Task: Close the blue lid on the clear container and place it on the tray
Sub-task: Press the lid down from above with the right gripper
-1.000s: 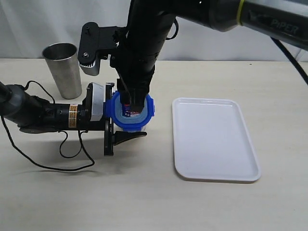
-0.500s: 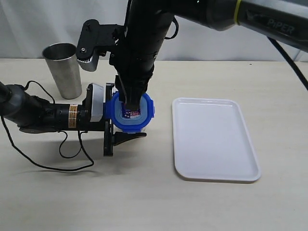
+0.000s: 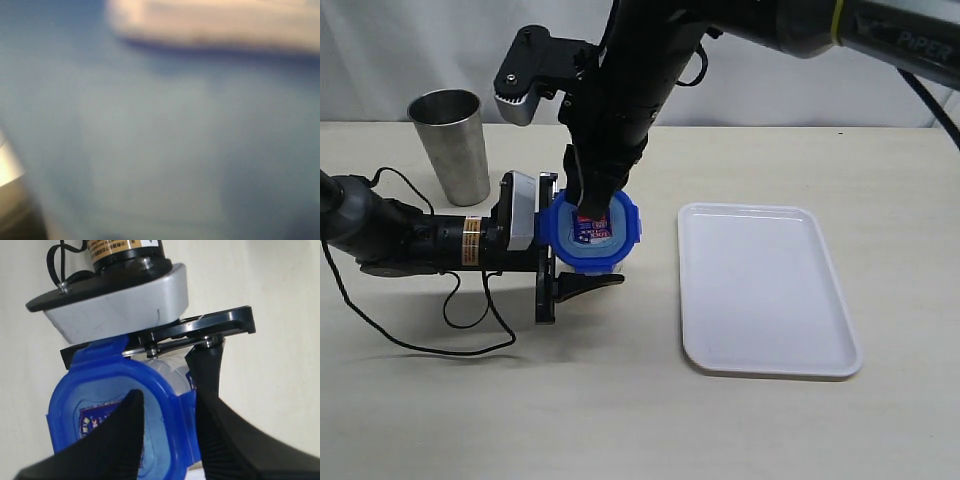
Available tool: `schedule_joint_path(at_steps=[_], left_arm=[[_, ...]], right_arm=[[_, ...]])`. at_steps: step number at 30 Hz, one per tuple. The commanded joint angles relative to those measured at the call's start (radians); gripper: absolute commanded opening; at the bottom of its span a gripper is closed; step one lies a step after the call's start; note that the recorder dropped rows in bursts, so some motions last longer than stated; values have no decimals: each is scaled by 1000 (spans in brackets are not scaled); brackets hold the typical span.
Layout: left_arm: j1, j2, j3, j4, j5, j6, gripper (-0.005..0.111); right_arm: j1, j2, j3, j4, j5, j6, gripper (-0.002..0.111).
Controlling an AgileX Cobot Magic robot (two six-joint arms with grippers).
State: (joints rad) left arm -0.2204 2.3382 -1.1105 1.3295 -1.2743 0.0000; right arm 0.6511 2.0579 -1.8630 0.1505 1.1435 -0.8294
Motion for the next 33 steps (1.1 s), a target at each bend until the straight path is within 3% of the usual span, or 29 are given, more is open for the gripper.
schedule_joint_path(at_steps=[1,27,33], left_arm=[[1,5,9,20,53,-54,0],[1,5,9,18,53,-56,0],[1,5,9,18,53,-56,0]], right_arm=[[-20,68,66,-49,78,-30,31],[-20,68,131,-43,78,-12,29],[-20,36,73,-112,78,48,54]])
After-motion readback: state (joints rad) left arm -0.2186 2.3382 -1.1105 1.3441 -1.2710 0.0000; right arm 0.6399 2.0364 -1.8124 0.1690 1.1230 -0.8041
